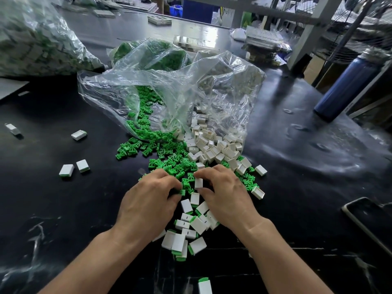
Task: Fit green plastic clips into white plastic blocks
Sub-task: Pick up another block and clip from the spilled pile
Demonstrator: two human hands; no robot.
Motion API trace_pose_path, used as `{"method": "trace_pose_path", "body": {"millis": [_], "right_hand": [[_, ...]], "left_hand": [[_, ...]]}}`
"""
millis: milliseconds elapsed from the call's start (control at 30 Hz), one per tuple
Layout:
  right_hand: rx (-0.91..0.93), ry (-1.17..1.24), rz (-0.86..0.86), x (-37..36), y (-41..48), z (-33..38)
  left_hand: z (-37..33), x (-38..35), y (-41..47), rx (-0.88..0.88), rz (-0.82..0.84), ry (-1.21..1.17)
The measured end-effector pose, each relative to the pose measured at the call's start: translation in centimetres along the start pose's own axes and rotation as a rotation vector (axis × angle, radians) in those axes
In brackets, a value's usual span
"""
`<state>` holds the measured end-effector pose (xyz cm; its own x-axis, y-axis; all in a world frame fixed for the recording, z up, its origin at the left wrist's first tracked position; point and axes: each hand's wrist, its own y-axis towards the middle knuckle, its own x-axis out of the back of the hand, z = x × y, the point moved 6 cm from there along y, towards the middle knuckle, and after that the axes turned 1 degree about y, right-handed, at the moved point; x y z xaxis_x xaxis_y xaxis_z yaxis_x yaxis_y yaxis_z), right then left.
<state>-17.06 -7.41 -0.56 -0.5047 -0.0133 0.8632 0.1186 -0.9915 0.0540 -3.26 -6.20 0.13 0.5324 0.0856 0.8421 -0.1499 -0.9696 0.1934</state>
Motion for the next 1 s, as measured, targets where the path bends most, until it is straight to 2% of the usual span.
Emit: {"method": "trace_pose_path", "body": {"millis": [300,467,767,867,1000], "right_hand": [[-0.006,0.077,-0.05,0.5,0.0,0.1],[0.015,0.171,-0.112,1.8,-0.2,0.2],[0.146,0.312,-0.212,2.5,-1.2,2.2],[0.221,0.299,-0.224,2.3,-1.5,2.9],[0.251,0.315,-0.231,2.4,-1.7,3.1]], "left_hand": [[-0.2,1.0,-0.3,0.028,-0.07,-0.113],[0.2,1.2,-0.1,0.083,-0.116,-0.346],[-0.3,0.5,-0.2,0.25,0.104,-0.995],[-0.8,0.5,-0.3,0.231,0.146,-1.049],[-0.5,0.7,-0.4,0.262,0.117,-1.068]]}}
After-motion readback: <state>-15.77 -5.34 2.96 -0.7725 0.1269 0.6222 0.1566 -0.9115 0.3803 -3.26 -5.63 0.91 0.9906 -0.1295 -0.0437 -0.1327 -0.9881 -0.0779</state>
